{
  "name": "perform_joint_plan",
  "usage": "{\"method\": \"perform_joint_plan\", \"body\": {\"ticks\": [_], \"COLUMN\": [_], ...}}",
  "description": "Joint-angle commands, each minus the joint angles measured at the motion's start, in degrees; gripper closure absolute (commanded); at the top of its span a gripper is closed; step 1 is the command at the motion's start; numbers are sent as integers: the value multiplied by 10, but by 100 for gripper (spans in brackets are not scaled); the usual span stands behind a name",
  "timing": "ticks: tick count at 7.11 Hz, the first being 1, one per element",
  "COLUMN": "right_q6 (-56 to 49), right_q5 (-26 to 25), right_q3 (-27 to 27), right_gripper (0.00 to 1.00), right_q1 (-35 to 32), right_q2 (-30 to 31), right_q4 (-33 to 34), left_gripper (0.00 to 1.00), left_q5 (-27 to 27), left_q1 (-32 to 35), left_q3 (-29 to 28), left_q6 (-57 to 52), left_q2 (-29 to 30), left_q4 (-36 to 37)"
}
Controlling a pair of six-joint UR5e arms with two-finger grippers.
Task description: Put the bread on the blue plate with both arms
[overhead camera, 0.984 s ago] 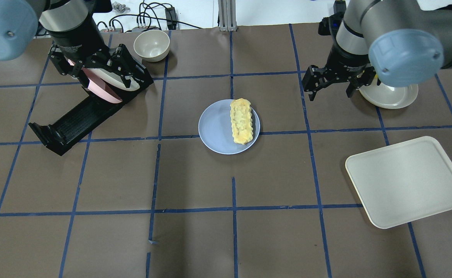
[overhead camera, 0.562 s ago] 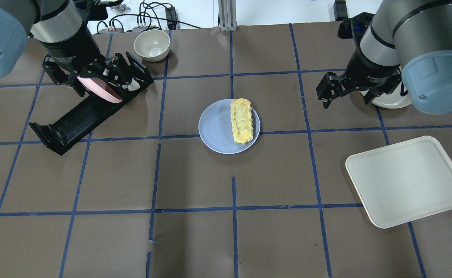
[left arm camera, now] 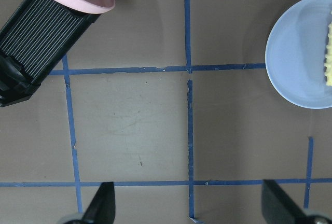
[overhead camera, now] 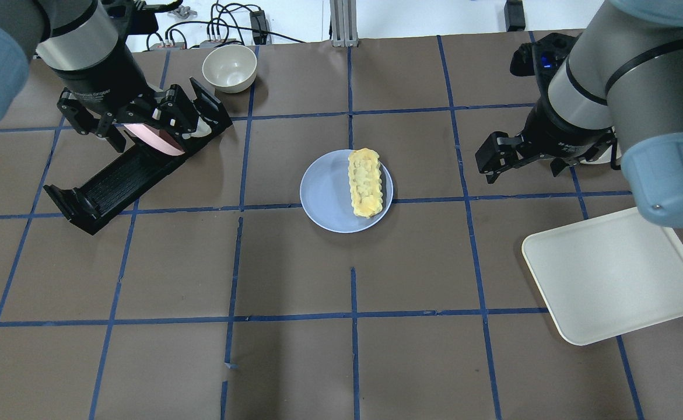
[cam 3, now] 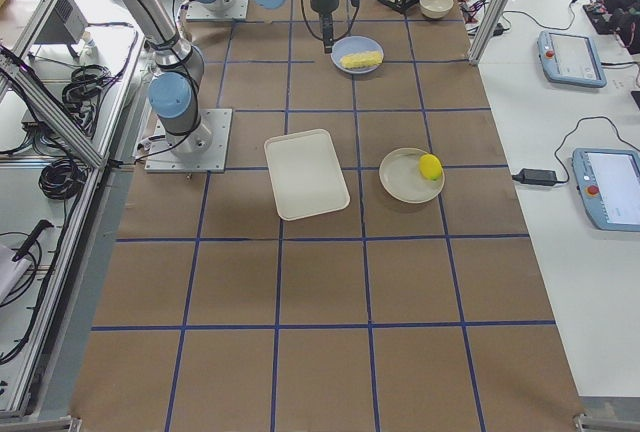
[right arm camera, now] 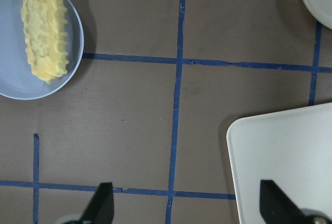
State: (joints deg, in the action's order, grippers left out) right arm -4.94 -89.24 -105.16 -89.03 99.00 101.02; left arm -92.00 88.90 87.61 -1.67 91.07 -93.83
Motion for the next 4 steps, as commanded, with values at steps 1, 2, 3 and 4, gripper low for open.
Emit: {"method": "perform_joint_plan", "body": {"ticks": [1, 2, 3, 4], "right_q6": [2, 5, 5, 5], "right_q5": [1, 1, 2, 23], "right_q3": [-3, -4, -12, -26], "right_gripper": [0, 0, 0, 0], "right_q1": [-1, 0, -1, 0], "right_q2": [1, 1, 1, 5], "right_q4": [-2, -3, 0, 2], "left_gripper": [0, 0, 0, 0], "left_q5": [0, 1, -1, 0], "left_q1": [-5, -5, -5, -5], "left_q3": [-19, -12, -20, -17], "left_q6": [2, 2, 2, 3], "left_q2": [10, 3, 10, 4], "left_q4": [-16, -16, -16, -16]}}
